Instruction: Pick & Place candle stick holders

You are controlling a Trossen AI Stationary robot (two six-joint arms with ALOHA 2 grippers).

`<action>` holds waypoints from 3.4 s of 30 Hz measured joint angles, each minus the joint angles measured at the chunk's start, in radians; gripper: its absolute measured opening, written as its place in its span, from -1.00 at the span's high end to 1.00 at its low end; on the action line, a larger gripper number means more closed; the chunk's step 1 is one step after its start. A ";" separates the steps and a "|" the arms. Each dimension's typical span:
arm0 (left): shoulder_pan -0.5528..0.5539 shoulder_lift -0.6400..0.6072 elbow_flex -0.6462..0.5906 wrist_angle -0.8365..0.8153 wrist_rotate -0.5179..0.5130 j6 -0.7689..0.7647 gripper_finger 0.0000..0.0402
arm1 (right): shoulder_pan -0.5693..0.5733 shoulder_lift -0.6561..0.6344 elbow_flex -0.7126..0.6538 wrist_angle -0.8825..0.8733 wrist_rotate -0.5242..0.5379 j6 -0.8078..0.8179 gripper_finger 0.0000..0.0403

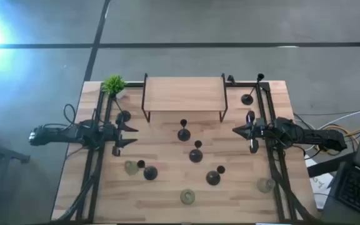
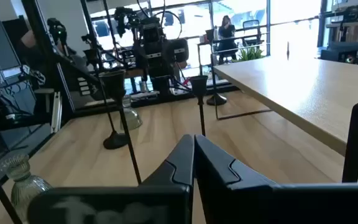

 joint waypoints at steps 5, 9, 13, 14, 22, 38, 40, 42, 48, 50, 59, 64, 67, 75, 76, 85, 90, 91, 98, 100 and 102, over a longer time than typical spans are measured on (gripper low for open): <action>0.001 0.000 0.000 0.000 0.000 0.000 0.05 | 0.000 0.000 0.000 0.000 0.000 0.000 0.96; 0.001 0.000 0.000 0.000 0.000 0.000 0.05 | 0.000 0.000 0.000 0.000 0.000 0.000 0.96; 0.001 0.000 0.000 0.000 0.000 0.000 0.05 | 0.000 0.000 0.000 0.000 0.000 0.000 0.96; 0.001 0.000 0.000 0.000 0.000 0.000 0.05 | 0.000 0.000 0.000 0.000 0.000 0.000 0.96; 0.000 0.000 0.000 0.000 0.000 0.000 0.05 | -0.001 0.000 0.000 0.000 0.000 0.000 0.96; 0.000 0.000 0.000 0.000 0.000 0.000 0.05 | -0.001 0.000 0.000 0.317 -0.001 0.033 0.96; 0.000 0.000 0.000 0.000 0.000 0.000 0.05 | 0.000 -0.002 0.001 0.392 -0.003 0.098 0.96; 0.000 0.000 0.000 0.000 0.000 0.000 0.05 | 0.000 -0.002 0.001 0.438 0.002 0.093 0.96; 0.000 0.000 0.000 0.000 0.000 0.000 0.05 | -0.001 -0.001 0.018 0.288 0.257 -0.160 0.96; 0.000 0.000 0.000 0.000 0.000 0.000 0.05 | -0.001 0.000 0.044 0.133 0.445 -0.170 0.96; 0.000 0.000 0.000 0.000 0.000 0.000 0.05 | -0.002 0.000 0.119 -0.213 0.871 -0.145 0.82; 0.000 0.000 0.000 0.000 0.000 0.000 0.05 | -0.023 0.001 0.118 -0.213 1.009 -0.128 0.48; 0.001 0.000 0.000 0.000 0.000 0.000 0.05 | -0.048 0.002 0.117 -0.211 1.097 -0.095 0.28; 0.001 0.000 0.000 0.000 0.000 0.000 0.05 | -0.166 0.063 0.116 -0.112 1.096 -0.044 0.13; 0.001 0.000 0.000 0.000 0.000 0.000 0.05 | -0.181 0.084 0.115 -0.106 1.082 -0.039 0.14; 0.000 0.000 0.000 0.000 0.000 0.000 0.05 | -0.289 0.290 0.114 -0.100 0.997 0.104 0.24; 0.000 0.000 0.000 0.000 0.000 0.000 0.05 | -0.343 0.375 0.115 -0.061 0.992 0.140 0.20; 0.000 0.000 0.000 0.000 0.000 0.000 0.05 | -0.356 0.392 0.115 -0.042 0.989 0.137 0.18; 0.000 0.000 0.000 0.000 0.000 0.000 0.05 | -0.471 0.510 0.114 0.148 0.859 0.049 0.08; 0.000 0.000 0.000 0.000 0.000 0.000 0.05 | -0.506 0.536 0.114 0.166 0.813 0.045 0.07; 0.000 0.000 0.000 0.000 0.000 0.000 0.05 | -0.536 0.558 0.114 0.166 0.777 0.042 0.06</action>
